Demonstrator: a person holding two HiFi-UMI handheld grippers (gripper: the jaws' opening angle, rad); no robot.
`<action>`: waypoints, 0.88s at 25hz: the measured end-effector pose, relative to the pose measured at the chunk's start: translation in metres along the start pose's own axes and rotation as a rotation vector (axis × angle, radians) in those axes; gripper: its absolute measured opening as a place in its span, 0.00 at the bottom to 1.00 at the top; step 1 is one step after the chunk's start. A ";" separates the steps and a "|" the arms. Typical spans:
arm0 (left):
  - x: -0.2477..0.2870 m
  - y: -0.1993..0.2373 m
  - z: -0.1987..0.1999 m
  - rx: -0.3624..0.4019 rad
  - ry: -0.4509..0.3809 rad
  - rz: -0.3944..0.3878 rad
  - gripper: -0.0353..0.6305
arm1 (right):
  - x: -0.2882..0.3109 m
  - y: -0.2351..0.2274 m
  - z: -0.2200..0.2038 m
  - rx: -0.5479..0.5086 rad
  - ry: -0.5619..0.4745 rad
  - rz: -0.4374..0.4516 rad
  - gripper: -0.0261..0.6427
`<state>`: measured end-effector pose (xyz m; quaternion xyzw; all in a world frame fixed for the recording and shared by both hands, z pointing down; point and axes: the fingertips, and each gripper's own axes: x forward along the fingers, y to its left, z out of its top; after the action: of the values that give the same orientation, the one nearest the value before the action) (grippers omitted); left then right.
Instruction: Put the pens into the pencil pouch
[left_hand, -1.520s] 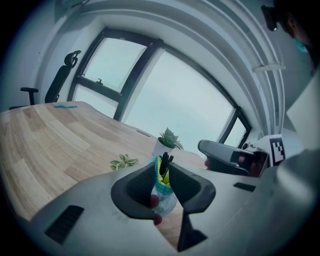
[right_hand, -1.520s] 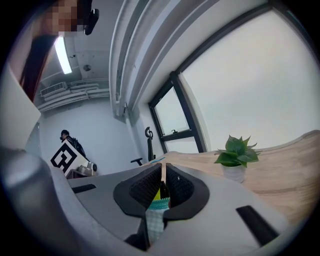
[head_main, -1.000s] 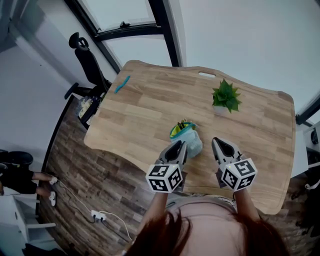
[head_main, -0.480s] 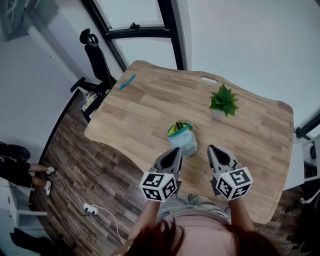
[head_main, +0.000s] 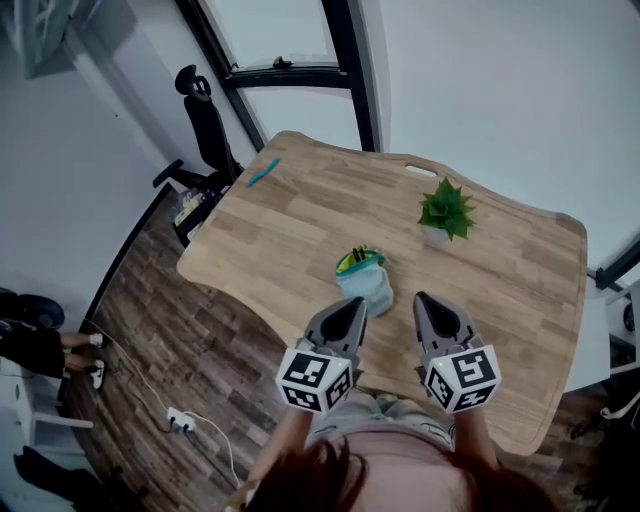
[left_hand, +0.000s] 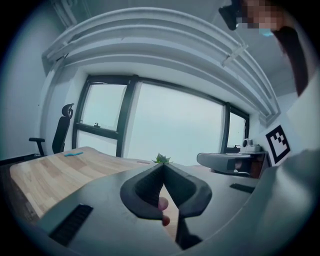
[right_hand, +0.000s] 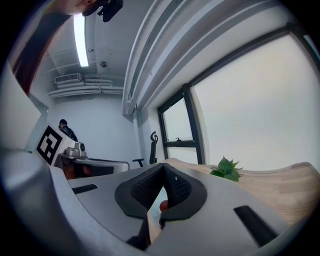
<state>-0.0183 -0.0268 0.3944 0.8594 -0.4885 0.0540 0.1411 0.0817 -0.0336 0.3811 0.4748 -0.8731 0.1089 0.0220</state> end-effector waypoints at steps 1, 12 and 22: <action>-0.001 -0.002 0.005 0.013 -0.008 -0.002 0.06 | -0.003 -0.001 0.004 -0.001 -0.010 -0.008 0.04; -0.024 -0.010 0.042 0.101 -0.046 -0.025 0.06 | -0.034 -0.002 0.027 0.001 -0.067 -0.099 0.04; -0.066 -0.020 0.035 0.142 -0.078 -0.054 0.06 | -0.052 0.033 0.040 -0.015 -0.089 -0.082 0.04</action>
<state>-0.0368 0.0273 0.3419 0.8815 -0.4654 0.0510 0.0621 0.0854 0.0184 0.3294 0.5143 -0.8538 0.0802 -0.0088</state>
